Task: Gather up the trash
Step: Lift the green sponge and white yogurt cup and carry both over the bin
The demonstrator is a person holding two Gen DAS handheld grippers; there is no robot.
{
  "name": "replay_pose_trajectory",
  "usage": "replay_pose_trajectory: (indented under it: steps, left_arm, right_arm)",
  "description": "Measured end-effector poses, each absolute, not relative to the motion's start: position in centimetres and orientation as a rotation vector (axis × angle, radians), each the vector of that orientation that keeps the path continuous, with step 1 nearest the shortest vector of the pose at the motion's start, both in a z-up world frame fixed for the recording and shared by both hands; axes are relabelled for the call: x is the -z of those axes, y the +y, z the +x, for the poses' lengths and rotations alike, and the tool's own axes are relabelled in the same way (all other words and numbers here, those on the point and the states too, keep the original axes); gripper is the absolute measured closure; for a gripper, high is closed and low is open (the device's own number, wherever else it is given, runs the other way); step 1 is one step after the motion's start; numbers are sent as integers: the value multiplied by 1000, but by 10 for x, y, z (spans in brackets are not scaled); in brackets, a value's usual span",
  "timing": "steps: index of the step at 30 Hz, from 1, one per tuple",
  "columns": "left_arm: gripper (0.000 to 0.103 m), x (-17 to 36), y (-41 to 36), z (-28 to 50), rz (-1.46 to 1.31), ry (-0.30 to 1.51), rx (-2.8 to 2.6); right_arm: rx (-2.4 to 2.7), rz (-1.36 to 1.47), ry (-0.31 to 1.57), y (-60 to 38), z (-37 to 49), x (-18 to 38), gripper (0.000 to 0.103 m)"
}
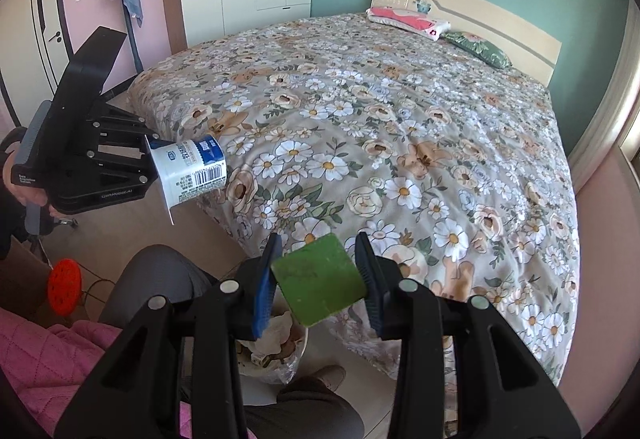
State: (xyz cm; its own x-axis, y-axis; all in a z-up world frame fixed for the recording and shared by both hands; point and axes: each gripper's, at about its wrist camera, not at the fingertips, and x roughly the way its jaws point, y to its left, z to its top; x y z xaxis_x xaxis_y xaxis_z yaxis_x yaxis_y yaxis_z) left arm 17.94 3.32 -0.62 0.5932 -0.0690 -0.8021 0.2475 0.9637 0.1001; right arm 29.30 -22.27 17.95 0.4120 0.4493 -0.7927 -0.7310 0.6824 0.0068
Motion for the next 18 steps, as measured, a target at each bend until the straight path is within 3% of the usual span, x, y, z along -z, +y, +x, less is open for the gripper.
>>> replay_pose_trajectory:
  steps: [18]
  left_arm:
    - [93,141,25,180,180,1142,220]
  right_arm:
    - [-849,-364,1127,-191,282,-36,64]
